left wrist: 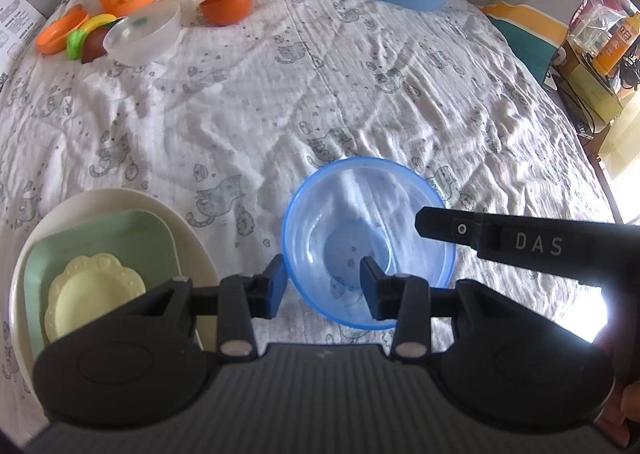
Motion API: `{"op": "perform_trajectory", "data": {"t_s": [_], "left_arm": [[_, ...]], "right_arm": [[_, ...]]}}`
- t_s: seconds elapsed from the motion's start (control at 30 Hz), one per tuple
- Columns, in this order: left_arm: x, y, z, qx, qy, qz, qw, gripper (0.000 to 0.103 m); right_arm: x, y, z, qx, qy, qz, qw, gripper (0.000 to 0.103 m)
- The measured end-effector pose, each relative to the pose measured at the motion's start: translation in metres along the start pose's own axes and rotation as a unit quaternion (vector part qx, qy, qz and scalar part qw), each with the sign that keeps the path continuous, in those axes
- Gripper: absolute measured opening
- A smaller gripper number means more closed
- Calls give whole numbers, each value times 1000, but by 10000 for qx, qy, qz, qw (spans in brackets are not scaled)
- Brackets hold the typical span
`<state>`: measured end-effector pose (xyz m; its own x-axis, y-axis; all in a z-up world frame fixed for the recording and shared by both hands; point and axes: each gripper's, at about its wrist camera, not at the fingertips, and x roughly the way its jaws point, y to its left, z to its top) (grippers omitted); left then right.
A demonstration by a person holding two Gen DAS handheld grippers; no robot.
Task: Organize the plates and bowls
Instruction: 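Carry the blue bowl with both grippers beside the plate stack and lower it, then open both grippers to release the blue bowl on the cloth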
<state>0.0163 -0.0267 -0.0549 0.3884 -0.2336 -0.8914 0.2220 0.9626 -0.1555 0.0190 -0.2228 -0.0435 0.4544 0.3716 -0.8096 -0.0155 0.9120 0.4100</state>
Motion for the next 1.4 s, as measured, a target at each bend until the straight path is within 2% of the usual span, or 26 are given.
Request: {"op": "perform_trajectory", "data": {"t_s": [0.1,0.13,0.2,0.27,0.3,0.33,0.37,0.6,0.93,1.13,1.4], "left_arm": [[-1,1,-1,12,-40,32,10000,40],[-2,1,-1,27,-62,48,10000,44],[-5,2,-1,41,-136,89,9999,58],[-10,3,-1,53,-275,176,9995,83],[-12,4,-1,49,-339,216,9992,90],[-15,6,0,34,-415,253,9988,101],[-19,8,0,11,-515,292,9982,103],[-32,26,-4,-110,-855,691,9939,103],[-36,55,-7,-571,-939,640,9919,103],[-32,66,-4,-668,-895,605,9919,103],[-34,102,24,-901,-981,798,9879,103]], "right_arm": [[-1,1,-1,6,-11,-19,10000,17],[-2,2,-2,4,-30,-31,10000,24],[-4,4,-2,-31,-96,-90,9999,35],[-7,6,-2,-80,-145,-136,9998,52],[-9,6,-2,-66,-166,-158,9997,78],[-11,6,-2,-36,-208,-183,9996,100],[-14,6,-1,-17,-301,-202,9993,103],[-21,-4,8,226,-436,-349,9982,103],[-13,-4,8,268,-389,-541,9974,103],[-5,0,13,213,-325,-620,9973,103],[8,18,40,71,-310,-594,9977,103]]}}
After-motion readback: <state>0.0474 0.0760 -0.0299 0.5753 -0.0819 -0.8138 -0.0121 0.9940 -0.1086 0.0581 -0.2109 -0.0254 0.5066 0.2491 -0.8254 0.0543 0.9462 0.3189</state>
